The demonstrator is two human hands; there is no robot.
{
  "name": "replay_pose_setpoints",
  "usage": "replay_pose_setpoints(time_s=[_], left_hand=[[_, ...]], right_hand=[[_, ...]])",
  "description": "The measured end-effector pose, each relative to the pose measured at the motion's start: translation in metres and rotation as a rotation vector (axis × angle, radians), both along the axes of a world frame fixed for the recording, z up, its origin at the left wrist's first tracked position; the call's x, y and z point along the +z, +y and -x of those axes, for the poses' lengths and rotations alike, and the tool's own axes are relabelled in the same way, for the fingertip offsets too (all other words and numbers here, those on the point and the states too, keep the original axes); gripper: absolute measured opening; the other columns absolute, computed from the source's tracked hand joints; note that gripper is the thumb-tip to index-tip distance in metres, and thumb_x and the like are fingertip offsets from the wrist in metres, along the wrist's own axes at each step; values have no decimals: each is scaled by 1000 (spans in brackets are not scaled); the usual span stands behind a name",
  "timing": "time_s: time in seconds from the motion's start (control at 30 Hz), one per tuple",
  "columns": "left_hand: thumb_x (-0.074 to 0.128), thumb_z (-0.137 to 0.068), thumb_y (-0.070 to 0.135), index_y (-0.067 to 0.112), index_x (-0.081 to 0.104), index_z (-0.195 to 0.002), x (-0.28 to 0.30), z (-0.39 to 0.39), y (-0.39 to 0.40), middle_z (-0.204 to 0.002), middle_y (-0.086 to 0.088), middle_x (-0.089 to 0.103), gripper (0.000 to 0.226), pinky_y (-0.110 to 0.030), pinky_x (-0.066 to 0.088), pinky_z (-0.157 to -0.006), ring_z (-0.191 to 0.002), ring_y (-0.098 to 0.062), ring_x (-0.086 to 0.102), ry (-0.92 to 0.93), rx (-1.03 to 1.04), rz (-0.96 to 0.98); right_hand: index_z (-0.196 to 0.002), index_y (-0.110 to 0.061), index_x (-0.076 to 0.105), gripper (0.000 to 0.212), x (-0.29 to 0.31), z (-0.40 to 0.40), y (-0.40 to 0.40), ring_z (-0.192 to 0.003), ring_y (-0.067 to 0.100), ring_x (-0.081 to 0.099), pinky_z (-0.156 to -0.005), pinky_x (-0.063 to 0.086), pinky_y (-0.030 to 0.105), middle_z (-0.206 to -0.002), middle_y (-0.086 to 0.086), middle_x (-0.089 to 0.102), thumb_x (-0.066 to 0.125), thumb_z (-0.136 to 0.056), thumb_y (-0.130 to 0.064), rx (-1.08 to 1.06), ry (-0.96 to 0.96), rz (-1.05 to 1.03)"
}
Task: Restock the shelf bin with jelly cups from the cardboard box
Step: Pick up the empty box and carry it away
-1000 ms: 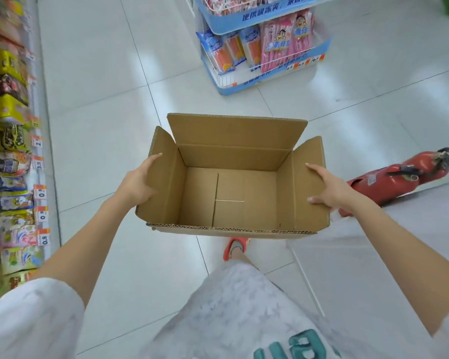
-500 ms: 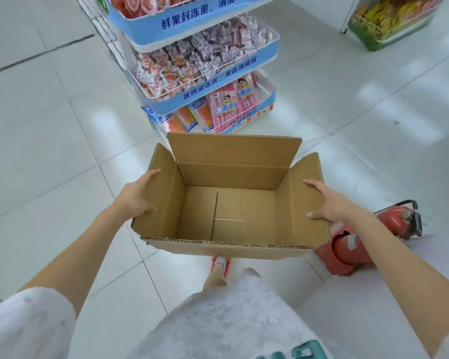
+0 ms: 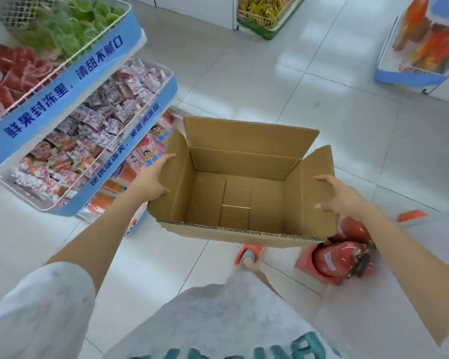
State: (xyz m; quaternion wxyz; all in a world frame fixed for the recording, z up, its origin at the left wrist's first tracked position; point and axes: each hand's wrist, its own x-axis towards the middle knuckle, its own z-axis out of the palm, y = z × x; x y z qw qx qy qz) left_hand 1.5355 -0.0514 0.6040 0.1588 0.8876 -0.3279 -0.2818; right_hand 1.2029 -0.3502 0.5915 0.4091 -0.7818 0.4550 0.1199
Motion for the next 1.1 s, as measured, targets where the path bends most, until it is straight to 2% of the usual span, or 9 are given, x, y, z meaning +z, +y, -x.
replay_pose_setpoints(time_s=[0.1, 0.2, 0.3, 0.37, 0.53, 0.63, 0.83, 1.0, 1.1], left_hand=[[74, -70, -3, 38, 25, -144, -3, -32, -88, -124, -10, 58, 97, -42, 55, -75, -91, -29, 63, 4, -63, 0], [74, -69, -7, 35, 27, -145, 1, -57, -173, -128, -9, 57, 99, -37, 54, -82, -99, -26, 61, 7, -125, 26], [73, -71, -7, 36, 27, -145, 6, -77, -255, -130, -10, 55, 97, -34, 53, -83, -102, -28, 59, 14, -196, 31], [72, -71, -7, 36, 27, -145, 6, -91, -309, -131, -10, 53, 96, -33, 52, -83, -102, -28, 57, 22, -242, 34], [70, -70, -6, 42, 28, -143, -9, -115, -454, -128, -4, 55, 96, -29, 46, -77, -96, -21, 54, 45, -408, 3], [69, -70, -6, 41, 29, -142, -17, -115, -549, -126, -5, 56, 95, -29, 46, -75, -97, -23, 55, 63, -523, -17], [65, -70, -5, 44, 29, -140, -20, -63, -712, -113, -4, 60, 92, -33, 53, -67, -85, -24, 60, 28, -794, -29], [67, -69, -3, 44, 30, -138, -27, 15, -829, -105, -12, 64, 90, -43, 56, -72, -83, -27, 62, -10, -1050, -29], [66, -69, -3, 50, 26, -135, -40, 70, -891, -102, -12, 66, 93, -47, 56, -74, -83, -28, 63, -38, -1163, -37]], right_hand=[[-135, -29, 43, 68, -6, -13, -59, -70, 23, 61, -60, 50, 28, -133, 10, 50, 74, -79, -4, -87, -4, 3], [-134, -30, 43, 69, -7, -18, -115, -78, 33, 65, -63, 52, 35, -126, 15, 55, 74, -79, -4, -160, 7, 2], [-135, -33, 41, 69, -4, -20, -164, -72, 29, 62, -55, 55, 37, -115, 11, 55, 73, -80, -4, -264, 4, -34], [-134, -34, 41, 69, -4, -20, -196, -79, 28, 61, -59, 59, 44, -115, 9, 53, 72, -81, -3, -342, -4, -54], [-136, -35, 39, 71, -8, -15, -269, -85, 28, 59, -50, 54, 35, -119, 7, 50, 71, -81, -2, -536, -5, -97], [-137, -35, 39, 73, -14, -3, -303, -92, 32, 60, -54, 57, 38, -122, 8, 51, 70, -81, -1, -698, -26, -118], [-138, -34, 39, 75, -20, 36, -344, -94, 28, 55, -58, 56, 39, -116, 5, 49, 71, -80, 1, -1004, -64, -110], [-139, -38, 38, 78, -34, 88, -368, -91, 27, 58, -58, 55, 35, -116, 5, 52, 71, -79, 1, -1234, -77, -117], [-139, -39, 38, 81, -47, 122, -384, -89, 29, 61, -58, 57, 39, -116, 6, 54, 72, -78, 1, -1349, -94, -133]])
